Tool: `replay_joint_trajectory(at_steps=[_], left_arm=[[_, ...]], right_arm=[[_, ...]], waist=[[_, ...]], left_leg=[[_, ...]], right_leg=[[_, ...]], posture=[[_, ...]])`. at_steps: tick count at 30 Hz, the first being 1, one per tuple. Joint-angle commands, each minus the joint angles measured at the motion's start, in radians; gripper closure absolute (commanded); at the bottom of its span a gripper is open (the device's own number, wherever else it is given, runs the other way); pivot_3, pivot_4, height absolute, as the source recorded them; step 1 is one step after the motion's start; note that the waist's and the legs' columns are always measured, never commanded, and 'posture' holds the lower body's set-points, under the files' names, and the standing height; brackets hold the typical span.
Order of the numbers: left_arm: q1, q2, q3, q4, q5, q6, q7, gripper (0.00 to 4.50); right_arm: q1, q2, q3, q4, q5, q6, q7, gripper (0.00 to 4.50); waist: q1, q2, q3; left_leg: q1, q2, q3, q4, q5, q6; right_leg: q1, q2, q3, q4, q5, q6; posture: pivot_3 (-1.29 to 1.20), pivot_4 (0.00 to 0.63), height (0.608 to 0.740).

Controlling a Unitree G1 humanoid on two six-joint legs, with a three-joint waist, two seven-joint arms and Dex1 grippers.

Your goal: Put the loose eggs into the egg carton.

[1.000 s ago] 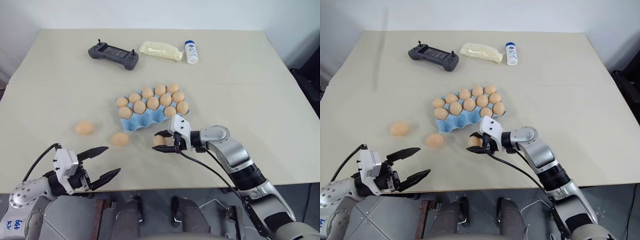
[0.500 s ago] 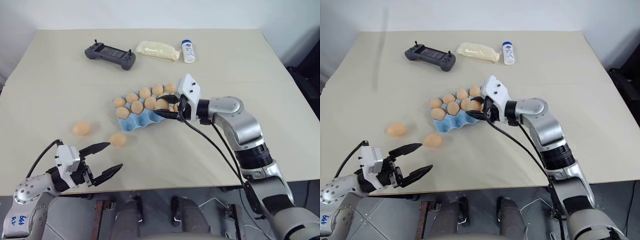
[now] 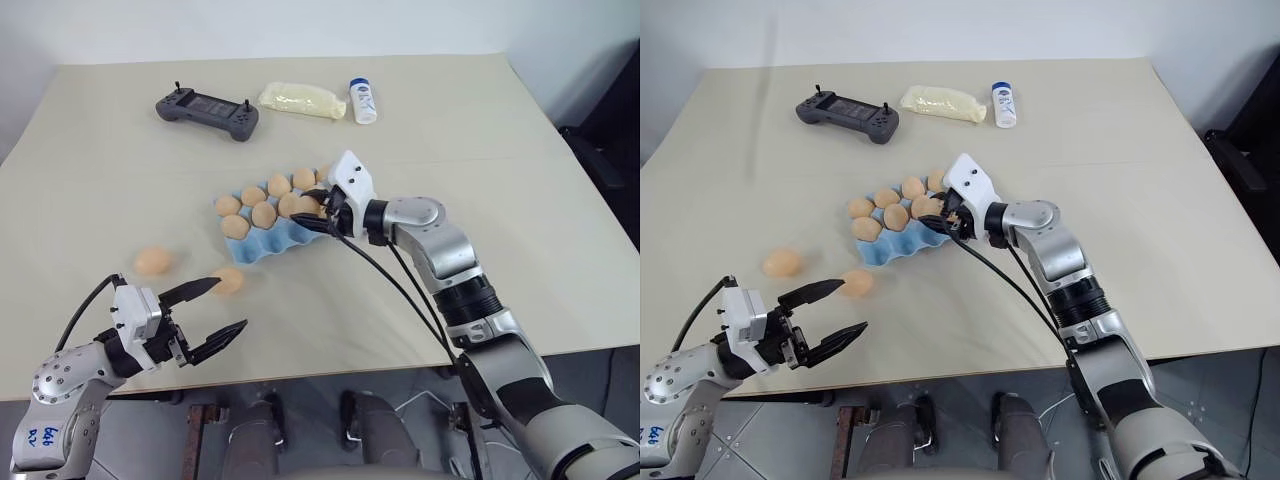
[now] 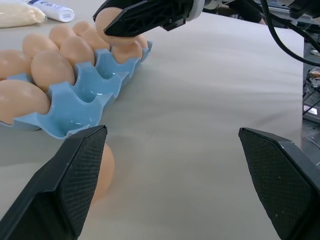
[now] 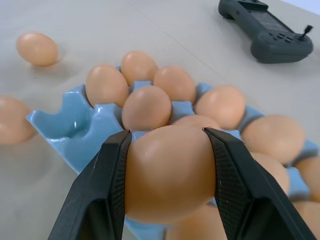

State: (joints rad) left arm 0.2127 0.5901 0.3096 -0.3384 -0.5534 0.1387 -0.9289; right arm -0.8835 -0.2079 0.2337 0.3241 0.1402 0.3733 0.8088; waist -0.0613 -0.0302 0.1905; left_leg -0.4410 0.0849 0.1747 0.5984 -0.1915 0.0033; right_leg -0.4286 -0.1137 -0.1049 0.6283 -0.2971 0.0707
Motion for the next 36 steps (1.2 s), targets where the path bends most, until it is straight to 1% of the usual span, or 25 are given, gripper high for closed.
replay_joint_trajectory(at_steps=[1, 2, 3, 8, 16, 20, 23, 24, 29, 33, 36], left_arm=[[0.002, -0.006, 0.001, -0.004, 0.002, -0.02, 0.004, 0.0], [0.001, -0.007, 0.0, -0.003, 0.003, -0.021, 0.005, 0.0], [0.0, -0.008, 0.0, -0.003, 0.003, -0.022, 0.006, 0.0], [-0.004, -0.01, -0.002, 0.002, 0.005, -0.028, 0.01, 0.0], [-0.013, -0.016, 0.002, 0.01, 0.011, -0.037, 0.025, 0.0], [-0.024, -0.026, 0.015, 0.006, 0.015, -0.042, 0.055, 0.0], [-0.026, -0.036, 0.031, -0.002, 0.018, -0.054, 0.085, 0.0], [-0.022, -0.041, 0.038, -0.006, 0.02, -0.062, 0.097, 0.0], [0.05, -0.1, 0.104, -0.058, 0.051, -0.12, 0.198, 0.0], [0.12, -0.145, 0.134, -0.103, 0.065, -0.14, 0.256, 0.0], [0.221, -0.199, 0.154, -0.148, 0.067, -0.173, 0.278, 0.0]], right_arm=[[-0.031, 0.023, 0.002, 0.005, -0.014, -0.028, -0.012, 2.23], [-0.033, 0.028, 0.003, 0.011, -0.017, -0.029, -0.014, 1.88], [-0.035, 0.032, 0.003, 0.015, -0.019, -0.029, -0.015, 1.72], [-0.036, 0.036, -0.002, 0.011, -0.021, -0.026, -0.009, 0.04], [-0.017, -0.01, -0.023, -0.058, -0.002, -0.021, 0.026, 0.01], [0.046, -0.085, -0.067, -0.175, 0.068, -0.026, 0.113, 0.01], [0.098, -0.141, -0.101, -0.209, 0.109, -0.056, 0.169, 0.01], [0.116, -0.158, -0.115, -0.215, 0.126, -0.072, 0.192, 0.01], [0.203, -0.288, -0.194, -0.185, 0.242, -0.114, 0.408, 0.01], [0.228, -0.356, -0.228, -0.134, 0.307, -0.119, 0.546, 0.01], [0.212, -0.397, -0.232, -0.074, 0.302, -0.129, 0.605, 0.01]], waist=[[0.0, 0.0, 0.0], [-0.001, 0.0, 0.0], [-0.001, 0.0, 0.0], [0.0, 0.0, 0.0], [0.0, 0.0, 0.0], [0.004, 0.0, 0.0], [0.007, 0.0, 0.0], [0.007, 0.0, 0.0], [0.005, 0.0, 0.0], [0.004, 0.0, 0.0], [0.002, 0.0, 0.0]], left_leg=[[0.0, 0.0, 0.0, 0.0, 0.0, 0.0], [0.0, 0.0, 0.0, 0.0, 0.0, 0.0], [0.0, 0.0, 0.0, 0.0, 0.0, 0.0], [-0.001, 0.0, 0.0, 0.0, 0.0, 0.0], [0.0, 0.0, 0.001, 0.0, 0.0, 0.0], [-0.001, 0.0, 0.0, -0.001, 0.0, 0.0], [-0.001, 0.0, 0.0, -0.001, -0.001, 0.0], [-0.001, 0.0, 0.0, 0.0, -0.001, 0.0], [0.0, 0.0, 0.001, 0.0, -0.001, 0.0], [0.001, 0.001, 0.001, 0.001, -0.001, 0.0], [0.001, 0.002, 0.001, 0.003, -0.001, 0.0]], right_leg=[[0.0, 0.0, 0.0, 0.0, 0.0, 0.0], [0.0, 0.0, 0.0, 0.0, 0.0, 0.0], [0.0, 0.0, 0.0, 0.0, 0.0, 0.0], [-0.001, 0.0, 0.0, 0.0, 0.0, 0.0], [-0.001, 0.0, 0.0, 0.0, 0.0, 0.0], [-0.001, 0.0, 0.0, -0.001, 0.0, 0.0], [0.0, -0.001, -0.001, -0.001, 0.0, 0.0], [0.0, -0.001, -0.001, -0.001, 0.0, 0.0], [0.0, -0.001, -0.001, -0.001, 0.0, 0.0], [0.001, 0.0, -0.002, -0.001, 0.0, 0.0], [0.001, 0.0, -0.002, -0.001, 0.001, -0.001]], posture=[[0.0, 0.15, 0.74], [0.0, 0.15, 0.74], [0.0, 0.15, 0.74], [0.0, 0.15, 0.74], [0.0, 0.15, 0.74], [0.0, 0.15, 0.74], [0.0, 0.15, 0.74], [0.0, 0.15, 0.74], [0.0, 0.15, 0.74], [0.0, 0.15, 0.74], [0.0, 0.15, 0.74]])
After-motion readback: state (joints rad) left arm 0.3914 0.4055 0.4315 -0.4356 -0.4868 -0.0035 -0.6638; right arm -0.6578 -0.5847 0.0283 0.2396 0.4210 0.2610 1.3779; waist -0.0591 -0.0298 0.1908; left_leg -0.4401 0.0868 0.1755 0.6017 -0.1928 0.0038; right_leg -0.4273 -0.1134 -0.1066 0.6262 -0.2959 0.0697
